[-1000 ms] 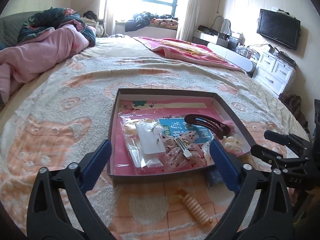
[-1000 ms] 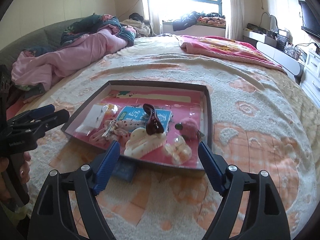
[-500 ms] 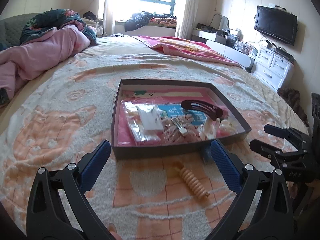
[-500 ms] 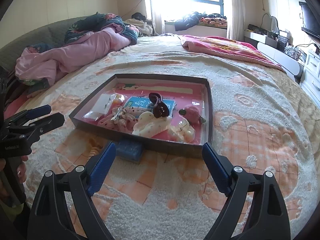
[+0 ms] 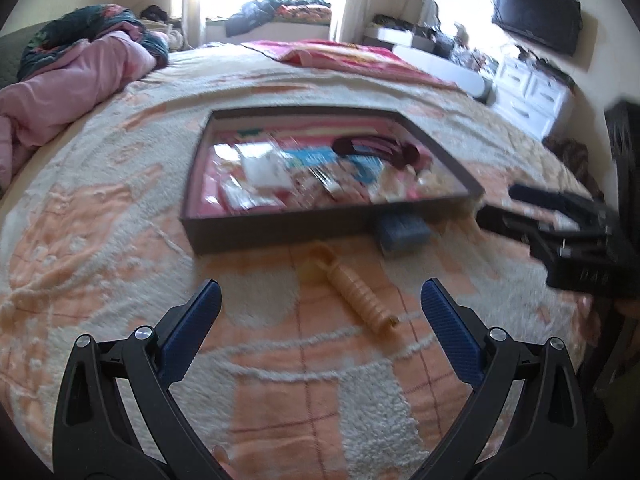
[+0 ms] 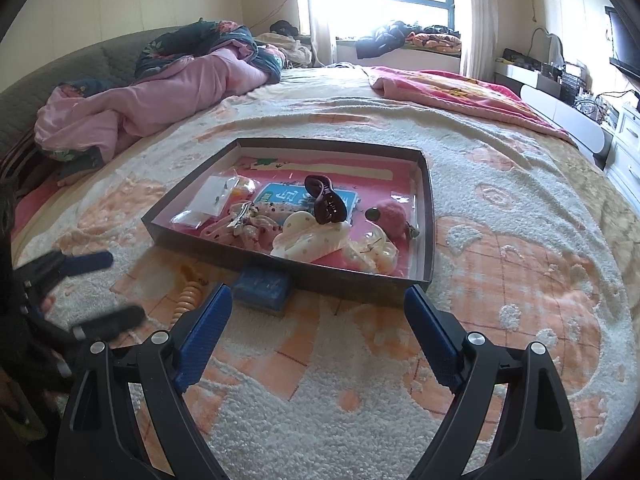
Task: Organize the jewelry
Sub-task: 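Grasp the orange coiled hair tie with the left tool while the right tool grasps the blue box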
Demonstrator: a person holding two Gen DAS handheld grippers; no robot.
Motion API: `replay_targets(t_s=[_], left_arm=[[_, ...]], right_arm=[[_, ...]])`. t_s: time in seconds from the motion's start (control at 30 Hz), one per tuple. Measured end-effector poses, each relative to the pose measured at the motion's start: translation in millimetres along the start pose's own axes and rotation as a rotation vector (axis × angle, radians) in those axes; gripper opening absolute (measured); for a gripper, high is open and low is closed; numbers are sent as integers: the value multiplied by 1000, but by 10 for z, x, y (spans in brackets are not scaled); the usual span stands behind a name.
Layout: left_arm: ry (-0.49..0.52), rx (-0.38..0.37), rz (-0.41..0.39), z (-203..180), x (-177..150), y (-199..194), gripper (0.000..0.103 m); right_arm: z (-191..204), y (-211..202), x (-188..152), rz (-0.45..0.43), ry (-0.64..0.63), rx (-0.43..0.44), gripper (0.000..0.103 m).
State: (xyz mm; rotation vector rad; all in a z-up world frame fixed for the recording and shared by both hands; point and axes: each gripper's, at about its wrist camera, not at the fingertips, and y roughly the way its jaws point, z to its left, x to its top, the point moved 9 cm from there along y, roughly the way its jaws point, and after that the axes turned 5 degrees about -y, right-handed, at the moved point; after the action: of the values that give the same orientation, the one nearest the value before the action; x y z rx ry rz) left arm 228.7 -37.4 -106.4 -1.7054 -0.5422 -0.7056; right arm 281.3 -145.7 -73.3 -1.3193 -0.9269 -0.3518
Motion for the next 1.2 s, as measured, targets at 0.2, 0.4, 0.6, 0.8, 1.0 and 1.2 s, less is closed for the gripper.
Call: replay_targets(t_s=[0.2, 0.4, 0.6, 0.8, 1.0, 1.2], left_arm=[[29, -2, 41, -125, -142, 187, 90], [11, 14, 76, -90, -171, 363, 69], [-5, 24, 79, -14, -163, 380, 42], [-55, 11, 84, 173, -157, 338, 11], [-78, -20, 83, 223, -159, 272, 11], [-79, -40, 61, 228, -119, 143, 11]], right_arm=[[36, 72, 5, 16, 0, 24, 85], [137, 199, 20, 54, 17, 66, 85], [262, 409, 7, 113, 37, 86, 80], [312, 660, -71, 190, 90, 95, 68], [353, 839, -149, 225, 143, 109, 52], [431, 785, -129, 203, 100, 111, 47]])
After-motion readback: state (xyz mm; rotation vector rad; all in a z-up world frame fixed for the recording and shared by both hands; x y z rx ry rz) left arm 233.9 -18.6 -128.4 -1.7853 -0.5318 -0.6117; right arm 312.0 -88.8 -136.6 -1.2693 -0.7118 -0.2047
